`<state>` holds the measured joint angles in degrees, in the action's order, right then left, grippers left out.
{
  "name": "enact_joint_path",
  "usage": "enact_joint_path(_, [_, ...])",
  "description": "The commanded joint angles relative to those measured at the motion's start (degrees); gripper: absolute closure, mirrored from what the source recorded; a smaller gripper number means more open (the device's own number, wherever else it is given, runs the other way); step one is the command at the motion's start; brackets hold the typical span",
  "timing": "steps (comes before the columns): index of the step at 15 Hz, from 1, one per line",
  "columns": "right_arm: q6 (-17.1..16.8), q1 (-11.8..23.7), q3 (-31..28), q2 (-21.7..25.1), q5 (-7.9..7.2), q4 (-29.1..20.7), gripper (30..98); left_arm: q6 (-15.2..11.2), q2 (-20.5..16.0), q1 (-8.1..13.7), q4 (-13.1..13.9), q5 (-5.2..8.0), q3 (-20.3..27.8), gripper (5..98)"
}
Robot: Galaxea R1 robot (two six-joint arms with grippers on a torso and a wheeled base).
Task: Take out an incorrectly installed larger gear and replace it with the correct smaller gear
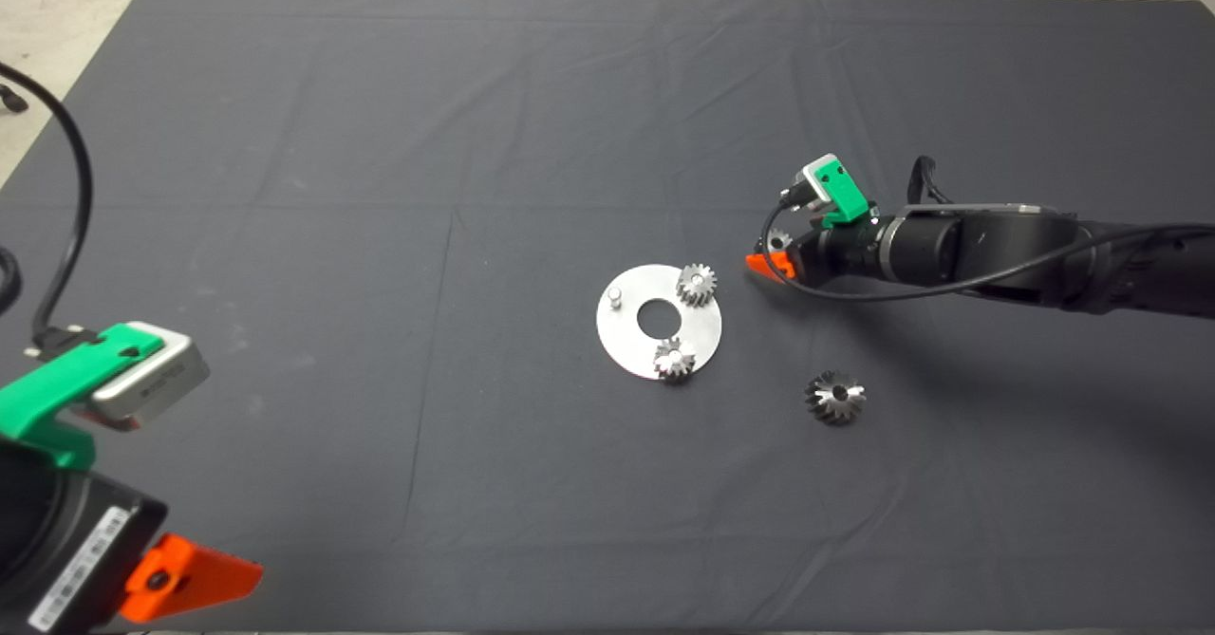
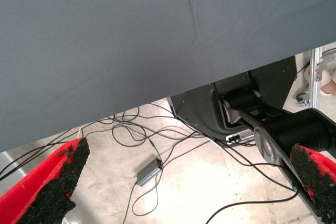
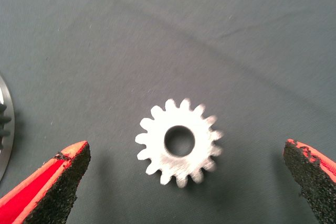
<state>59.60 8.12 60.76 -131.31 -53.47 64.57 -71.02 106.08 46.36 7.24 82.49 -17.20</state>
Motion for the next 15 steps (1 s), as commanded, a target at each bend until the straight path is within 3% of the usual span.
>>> enact_joint_path(1, [0.1,-0.2,1.0,-0.4,0.84,2.1,30.9,0.0,0.1,0.5,0.9,0.3,0.7,5.4])
enact_joint_path(6, [0.1,-0.7,1.8,-0.5,1.61,2.7,32.1,0.0,0.1,0.5,0.9,0.3,0.6,5.4])
enact_joint_path(10, [0.2,-0.7,5.2,-1.2,5.08,2.8,33.8,0.0,0.1,0.5,0.9,0.33,0.6,5.4])
enact_joint_path(11, [0.3,-0.7,5.6,-1.2,5.9,2.8,37.4,-0.1,0.0,0.5,0.9,0.38,0.7,5.4])
enact_joint_path(13, [0.1,-0.7,5.8,-1.8,6.45,3.0,38.4,-0.1,0.0,0.5,0.9,0.39,0.7,5.4])
enact_joint_path(15, [0.2,-0.7,6.2,-2.2,6.43,3.5,43.7,-0.1,0.0,0.5,0.9,0.39,0.7,5.4])
